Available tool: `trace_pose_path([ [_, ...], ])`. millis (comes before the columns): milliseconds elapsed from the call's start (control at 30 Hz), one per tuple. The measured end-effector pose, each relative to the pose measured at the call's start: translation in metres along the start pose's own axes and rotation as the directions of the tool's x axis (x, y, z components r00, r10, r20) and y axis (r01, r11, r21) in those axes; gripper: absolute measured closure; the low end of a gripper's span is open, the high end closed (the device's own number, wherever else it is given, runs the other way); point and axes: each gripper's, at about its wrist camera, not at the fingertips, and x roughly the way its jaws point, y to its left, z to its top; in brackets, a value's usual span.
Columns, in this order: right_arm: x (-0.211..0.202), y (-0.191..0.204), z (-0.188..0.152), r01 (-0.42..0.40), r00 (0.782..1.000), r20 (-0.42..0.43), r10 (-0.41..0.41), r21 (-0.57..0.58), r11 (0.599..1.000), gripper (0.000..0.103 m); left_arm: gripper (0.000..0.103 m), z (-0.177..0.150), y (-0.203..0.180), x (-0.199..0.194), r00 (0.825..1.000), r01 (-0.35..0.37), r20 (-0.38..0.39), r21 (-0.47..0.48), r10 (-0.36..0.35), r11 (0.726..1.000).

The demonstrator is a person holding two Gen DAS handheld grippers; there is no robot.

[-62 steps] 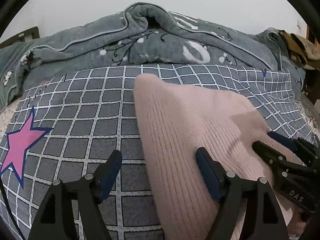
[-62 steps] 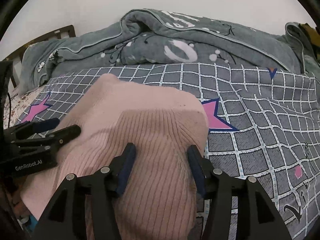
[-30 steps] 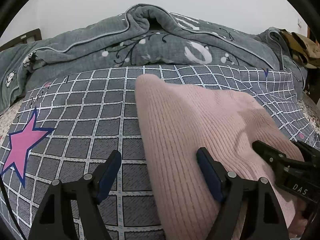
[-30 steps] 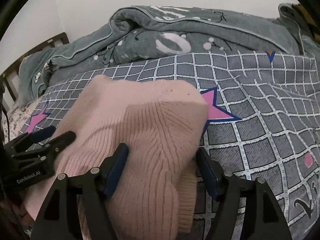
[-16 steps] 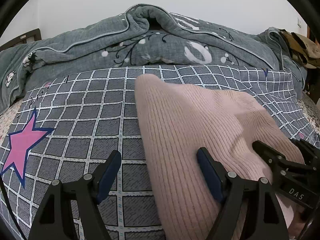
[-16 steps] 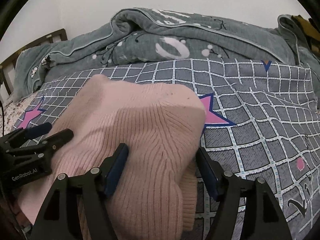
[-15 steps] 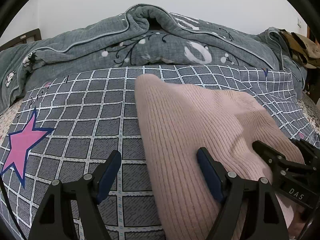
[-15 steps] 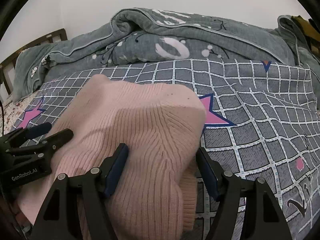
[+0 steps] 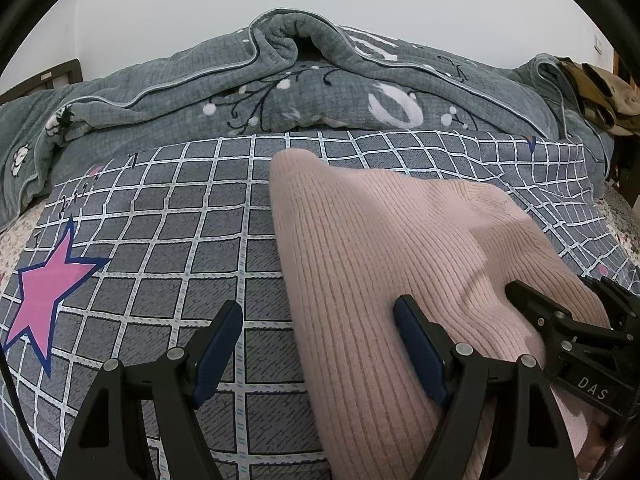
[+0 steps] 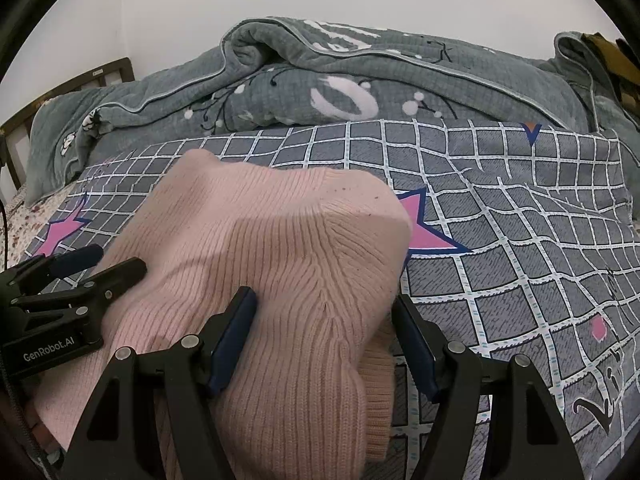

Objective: Fold small clothes
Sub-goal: 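Press and smooth the folded sweater with both open grippers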

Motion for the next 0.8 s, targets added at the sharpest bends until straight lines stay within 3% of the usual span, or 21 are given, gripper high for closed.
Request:
trace_pose_path([
  [467,-0.006,0.003,0.000,0.034,0.999,0.025,-0.034,0.000,0.999,0.032,0.023,0.000,-0.007,-0.006,0.999,-0.039,0.032,0.050,0.037,0.998],
  [700,-0.016,-0.006,0.002,-0.018,1.000,0.022,0.018,0.028,0.999,0.031,0.026,-0.003,0.000,-0.020,0.999,0.015,0.052,0.030,-0.017,0.999],
  [800,-0.031,-0.013,-0.001,0.015,0.999,0.048,-0.017,0.033,0.999,0.031,0.028,-0.007,-0.001,-0.031,0.995,0.072,0.059,0.045,-0.075,0.996],
])
